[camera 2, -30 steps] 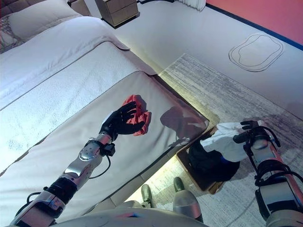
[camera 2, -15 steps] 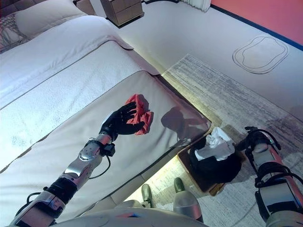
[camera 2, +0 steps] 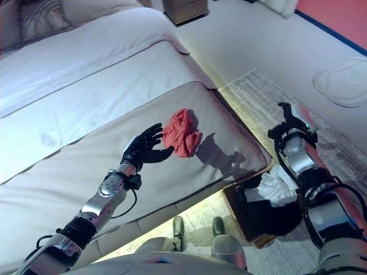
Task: Pick up the clothes from the bed and place them into the basket
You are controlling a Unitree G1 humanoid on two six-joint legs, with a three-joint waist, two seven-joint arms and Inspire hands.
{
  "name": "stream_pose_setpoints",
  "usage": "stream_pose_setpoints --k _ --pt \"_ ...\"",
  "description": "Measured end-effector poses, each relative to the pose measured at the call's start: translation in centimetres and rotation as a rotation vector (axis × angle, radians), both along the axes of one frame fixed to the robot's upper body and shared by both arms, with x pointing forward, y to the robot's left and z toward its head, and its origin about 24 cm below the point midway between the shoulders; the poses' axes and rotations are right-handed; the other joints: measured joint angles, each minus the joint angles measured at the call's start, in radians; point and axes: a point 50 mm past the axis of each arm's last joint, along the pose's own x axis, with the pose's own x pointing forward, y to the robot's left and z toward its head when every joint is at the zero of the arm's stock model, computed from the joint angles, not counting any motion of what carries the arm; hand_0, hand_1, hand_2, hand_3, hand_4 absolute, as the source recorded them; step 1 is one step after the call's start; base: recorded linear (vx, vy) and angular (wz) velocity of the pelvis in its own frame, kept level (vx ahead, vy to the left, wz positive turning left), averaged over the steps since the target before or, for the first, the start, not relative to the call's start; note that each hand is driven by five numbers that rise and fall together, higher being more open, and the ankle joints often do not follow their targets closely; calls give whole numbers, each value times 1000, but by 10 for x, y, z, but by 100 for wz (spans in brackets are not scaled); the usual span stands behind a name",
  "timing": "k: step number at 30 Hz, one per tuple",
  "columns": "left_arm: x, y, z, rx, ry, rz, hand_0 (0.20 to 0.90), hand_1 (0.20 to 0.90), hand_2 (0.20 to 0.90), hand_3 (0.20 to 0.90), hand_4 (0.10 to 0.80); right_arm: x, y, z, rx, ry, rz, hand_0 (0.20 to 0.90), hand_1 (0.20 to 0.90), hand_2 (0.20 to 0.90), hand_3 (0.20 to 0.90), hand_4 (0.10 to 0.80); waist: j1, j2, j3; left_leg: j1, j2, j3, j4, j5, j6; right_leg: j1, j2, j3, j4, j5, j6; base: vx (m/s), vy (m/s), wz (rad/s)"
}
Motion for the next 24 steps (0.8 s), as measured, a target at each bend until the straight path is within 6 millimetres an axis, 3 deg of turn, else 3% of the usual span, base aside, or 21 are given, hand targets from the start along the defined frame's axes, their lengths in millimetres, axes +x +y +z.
stream_pose_setpoints --k 3,5,8,13,19,24 --pt "1 3 -1 2 -9 11 900 900 900 900 800 15 7 19 -72 -11 41 900 900 900 900 800 54 21 22 -59 -5 -44 36 9 -5 -31 -3 -48 15 0 0 -171 12 45" --pt "9 2 6 -2 -48 6 900 900 900 900 800 26 8 38 -119 -34 45 900 900 900 900 800 76 37 68 -124 -17 -87 96 12 -9 -69 -10 -91 58 -12 -17 -154 9 58" --pt "18 -2 22 -41 -128 -21 900 900 900 900 800 36 6 65 -144 -82 19 900 900 900 900 800 132 64 156 -190 -25 -129 157 15 -15 -154 -21 -138 202 -78 -36 -148 13 55" --pt "27 -3 36 -91 -185 -33 900 900 900 900 800 46 13 101 -153 -182 22 900 900 900 900 800 197 59 281 -288 -101 -178 236 10 -18 -353 -124 -171 566 -244 -51 -62 22 48" --pt "26 -2 37 -108 -188 -17 900 900 900 900 800 50 24 92 -157 -149 40 900 900 900 900 800 254 52 314 -402 -141 -207 370 -23 -6 -436 -158 -198 680 -282 -61 -5 -14 24" --pt "23 -5 49 -120 -246 -50 900 900 900 900 800 53 22 105 -153 -161 -8 900 900 900 900 800 269 51 315 -511 -159 -227 420 -40 -1 -533 -175 -212 739 -298 -67 8 -34 19"
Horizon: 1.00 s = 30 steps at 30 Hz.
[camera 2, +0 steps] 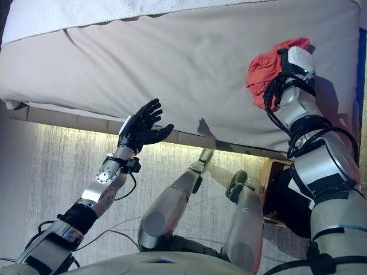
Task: Pick up the clothes from the bed and place them into the basket
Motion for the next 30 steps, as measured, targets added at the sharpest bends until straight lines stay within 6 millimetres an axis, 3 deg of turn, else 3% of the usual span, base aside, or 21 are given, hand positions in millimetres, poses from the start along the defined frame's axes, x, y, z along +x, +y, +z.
stream_pose_setpoints --k 4,9,10,11,12,16,20,22,26,30 --pt "-4 1 2 -1 -21 -3 900 900 900 900 800 2 -2 20 4 -31 -37 900 900 900 900 800 4 0 0 -88 -1 -2 34 1 1 -85 -1 -3 41 -2 3 -23 -24 12" --pt "-10 4 5 -15 -26 -1 900 900 900 900 800 5 1 41 -59 15 -69 900 900 900 900 800 5 0 0 -184 -4 -12 86 1 1 -176 -2 -10 93 -13 -15 -43 -22 7" --pt "-11 3 6 -17 -32 -4 900 900 900 900 800 5 2 46 -70 22 -74 738 738 738 711 611 6 0 0 -198 -4 -12 90 1 1 -193 -3 -10 102 -14 -16 -45 -20 3" --pt "-11 3 8 -19 -39 -7 900 900 900 900 800 6 3 52 -75 27 -77 328 328 328 233 133 8 0 0 -216 -3 -12 106 1 1 -209 -3 -11 113 -16 -22 -46 -29 2" --pt "-10 3 8 -19 -42 -7 900 900 900 900 800 6 4 57 -84 33 -79 300 300 300 200 100 8 0 0 -232 -3 -13 125 1 1 -221 -2 -12 129 -20 -30 -46 -30 1" --pt "-9 2 14 -19 -63 -13 900 900 900 900 800 6 5 73 -81 16 -88 300 300 300 200 100 8 0 0 -258 1 -19 158 -8 -10 -238 0 -19 147 -26 -38 0 0 0" --pt "-8 0 19 -22 -80 -22 900 900 900 900 800 5 2 67 -34 12 -98 300 300 300 200 100 7 0 0 -259 3 -19 187 -15 -8 -233 1 -18 157 -30 -46 -2 3 -3" --pt "-6 -1 21 -22 -89 -25 900 900 900 900 800 4 -2 56 -1 5 -105 300 300 300 200 100 0 0 0 -245 4 -16 186 -14 -8 -220 1 -14 152 -28 -48 5 21 -3" --pt "-6 -1 21 -21 -88 -25 900 900 900 900 800 -1 -12 13 88 40 -120 300 300 300 200 100 -1 -1 0 -156 10 0 167 -22 3 -130 4 -5 110 -27 -48 46 50 -11" --pt "-6 0 21 -18 -86 -22 900 900 900 900 800 -7 -19 -15 157 77 -126 300 300 300 200 100 -13 -6 3 -18 34 37 80 -14 14 -7 24 24 12 2 -27 41 79 -32"
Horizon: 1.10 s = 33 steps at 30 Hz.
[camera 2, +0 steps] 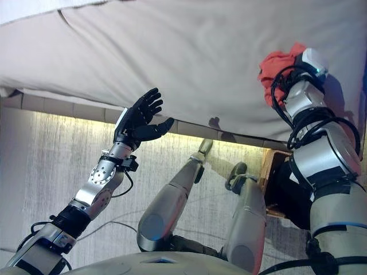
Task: Pick up the clothes from the bed and place them into the basket
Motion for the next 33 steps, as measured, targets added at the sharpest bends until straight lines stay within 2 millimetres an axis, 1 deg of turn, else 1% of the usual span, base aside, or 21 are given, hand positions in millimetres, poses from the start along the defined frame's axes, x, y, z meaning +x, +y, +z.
stream_pose_setpoints --k 2,3,4,5,7,8,9,10,11,12,13,14,16,17,18,21,25,27,30,33 --pt "0 0 -1 3 7 2 900 900 900 900 800 -1 1 -6 41 -27 19 300 300 300 200 100 -18 -10 6 70 8 19 -48 4 6 62 10 18 -52 20 13 167 58 -38" --pt "0 2 -4 8 23 7 900 900 900 900 800 -3 2 -12 76 -41 36 300 300 300 200 100 -30 -20 9 133 20 38 -87 3 4 120 18 29 -96 24 16 192 50 -46" --pt "-1 3 -7 15 45 14 900 900 900 900 800 -5 3 -19 100 -47 57 300 300 300 200 100 -44 -27 7 193 28 49 -124 6 8 176 26 36 -139 37 27 226 51 -54" --pt "-2 5 -8 19 51 24 900 900 900 900 800 -6 4 -22 104 -56 77 300 300 300 200 100 -53 -43 3 237 31 66 -154 8 10 214 29 49 -170 49 41 188 41 -46" --pt "-1 9 -8 29 61 35 900 900 900 900 800 -9 2 -18 113 -93 101 300 300 300 200 100 -82 -62 -1 297 40 81 -198 6 13 265 40 66 -223 52 48 221 48 -36" --pt "0 12 -9 42 81 48 900 900 900 900 800 -13 -2 -13 131 -126 115 300 300 300 200 100 -102 -75 1 347 46 98 -238 6 13 310 54 94 -264 53 49 197 39 -40" --pt "-2 16 -14 56 111 66 900 900 900 900 800 -17 -5 -13 137 -146 130 300 300 300 200 100 -114 -90 -17 387 50 117 -272 10 17 340 61 113 -296 61 57 174 22 -64" --pt "-6 25 -17 79 125 95 900 900 900 900 800 -21 -7 -14 146 -165 139 300 300 300 200 100 -130 -127 -68 394 50 145 -299 12 21 334 58 135 -315 82 74 161 17 -56" --pt "-6 27 -17 85 127 103 900 900 900 900 800 -23 -9 -13 147 -174 139 300 300 300 200 100 -142 -138 -79 400 51 149 -306 12 24 340 60 138 -330 93 78 136 10 -39" --pt "-4 30 -16 86 133 122 900 900 900 900 800 -27 -16 -12 138 -182 129 300 300 300 200 100 -163 -147 -85 424 55 152 -319 19 26 375 66 139 -365 122 83 113 11 -30" --pt "-3 33 -17 89 149 138 900 900 900 900 800 -32 -25 -12 132 -179 106 300 300 300 200 100 -174 -159 -93 467 61 169 -341 20 26 423 74 149 -418 143 88 89 10 -37" --pt "-2 34 -18 99 161 140 900 900 900 900 800 -37 -32 -14 137 -179 86 300 300 300 200 100 -183 -163 -101 494 62 179 -358 20 26 458 79 163 -457 152 90 68 11 -43" --pt "-3 36 -24 133 189 143 900 900 900 900 800 -45 -42 -23 151 -162 52 300 300 300 200 100 -208 -166 -155 512 65 191 -391 20 26 486 83 173 -526 174 102 22 11 -29" --pt "-2 37 -26 148 199 145 900 900 900 900 800 -48 -46 -28 150 -142 41 300 300 300 200 100 -222 -168 -172 531 68 204 -407 20 26 503 86 187 -561 193 105 -1 10 -37" --pt "-2 37 -27 159 205 145 900 900 900 900 800 -51 -48 -33 158 -124 37 300 300 300 200 100 -230 -168 -173 557 70 221 -421 20 27 533 89 195 -592 209 111 -7 11 -39" --pt "-2 37 -32 188 225 134 900 900 900 900 800 -62 -53 -54 182 -55 27 300 300 300 200 100 -259 -168 -201 596 71 239 -448 20 27 578 91 220 -656 228 114 -27 -4 -29" --pt "2 34 -28 209 208 115 900 900 900 900 800 -74 -58 -78 203 41 3 300 300 300 200 100 -295 -167 -209 621 83 273 -489 20 27 603 105 255 -728 265 112 -106 -34 -32" --pt "5 31 -27 217 199 109 900 900 900 900 800 -75 -57 -86 217 64 -9 300 300 300 200 100 -316 -167 -209 621 89 285 -499 20 27 597 112 272 -735 267 111 -81 -22 -22" --pt "8 28 -33 205 221 107 900 900 900 900 800 -75 -48 -99 253 96 8 300 300 300 200 100 -350 -167 -209 631 97 310 -499 20 27 596 120 297 -735 268 109 -17 -25 -25" --pt "9 23 -34 211 217 96 900 900 900 900 800 -81 -45 -114 278 131 10 300 300 300 200 100 -377 -166 -209 634 106 319 -499 20 26 597 130 302 -737 270 106 -17 -33 -13"
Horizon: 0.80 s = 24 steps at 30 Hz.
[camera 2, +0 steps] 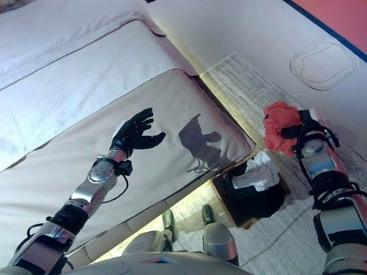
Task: Pick up the clothes from the bed and place them into the basket
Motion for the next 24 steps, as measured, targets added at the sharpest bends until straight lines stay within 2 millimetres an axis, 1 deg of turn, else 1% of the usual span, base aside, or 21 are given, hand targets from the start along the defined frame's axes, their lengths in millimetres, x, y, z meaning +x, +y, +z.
stream_pose_setpoints --k 3,5,8,10,11,13,17,19,20,21,22,23,24 --pt "0 -4 -1 3 -1 -10 900 900 900 900 800 -9 1 -20 37 69 -4 300 300 300 200 100 -15 1 0 0 12 12 0 0 0 -1 12 9 -6 7 -10 1 -30 -8" --pt "0 -5 -2 3 4 -15 900 900 900 900 800 -13 2 -30 64 108 -7 300 300 300 200 100 -22 1 -1 1 21 19 0 -1 -1 -1 20 18 -10 15 -10 -2 -27 -10" --pt "-2 -12 -6 6 20 -51 900 900 900 900 800 -23 -3 -46 85 175 -36 300 300 300 200 100 -27 13 -7 1 27 22 -1 -2 -3 -3 28 19 -11 19 -16 -3 -8 -2" --pt "-4 -17 -10 3 34 -77 900 900 900 900 800 -29 -8 -53 86 209 -59 300 300 300 200 100 -29 30 -17 1 31 23 -1 -8 -12 -4 31 21 -11 21 -19 -11 -11 -2" --pt "-5 -20 -13 1 44 -84 900 900 900 900 800 -33 -11 -58 87 228 -74 300 300 300 200 100 -28 41 -26 0 33 24 -1 -10 -15 -5 33 21 -13 27 -15 -23 -20 -4" --pt "-6 -22 -16 0 57 -91 900 900 900 900 800 -39 -14 -65 98 265 -95 300 300 300 200 100 -24 51 -41 -1 34 26 -4 -10 -15 -7 33 21 -13 27 -14 0 0 0" --pt "-9 -21 -24 0 88 -80 900 900 900 900 800 -46 -11 -79 131 319 -110 300 300 300 200 100 -24 65 -75 -15 36 32 -5 -9 -16 -24 35 23 -13 29 -17 -10 -8 -2" --pt "-10 -22 -26 0 96 -90 900 900 900 900 800 -47 -10 -82 128 338 -101 300 300 300 200 100 -23 69 -79 -15 35 33 -4 -9 -16 -24 34 23 -13 30 -17 0 0 0" --pt "-10 -23 -26 0 98 -97 900 900 900 900 800 -47 -9 -82 128 340 -97 335 335 335 241 141 -22 69 -80 -16 35 33 -3 -9 -16 -25 34 23 -13 31 -17 0 0 0" --pt "-10 -23 -27 0 99 -99 900 900 900 900 800 -47 -8 -83 129 339 -95 476 476 476 406 306 -21 69 -80 -16 35 33 -3 -9 -16 -26 34 23 -13 31 -17 0 0 0" --pt "-10 -23 -27 0 100 -103 900 900 900 900 800 -46 -7 -83 130 338 -90 900 900 900 900 800 -20 69 -81 -18 35 34 -2 -9 -16 -28 34 23 -13 31 -18 0 0 0" --pt "-11 -23 -28 0 103 -106 900 900 900 900 800 -46 -5 -85 130 341 -84 900 900 900 900 800 -18 69 -88 -26 35 35 -1 -8 -17 -36 34 24 -13 32 -18 0 0 0" --pt "-11 -23 -29 2 108 -110 900 900 900 900 800 -46 -3 -87 130 347 -81 900 900 900 900 800 -18 70 -89 -26 36 35 -1 -7 -17 -36 34 24 -13 36 -13 0 0 0"
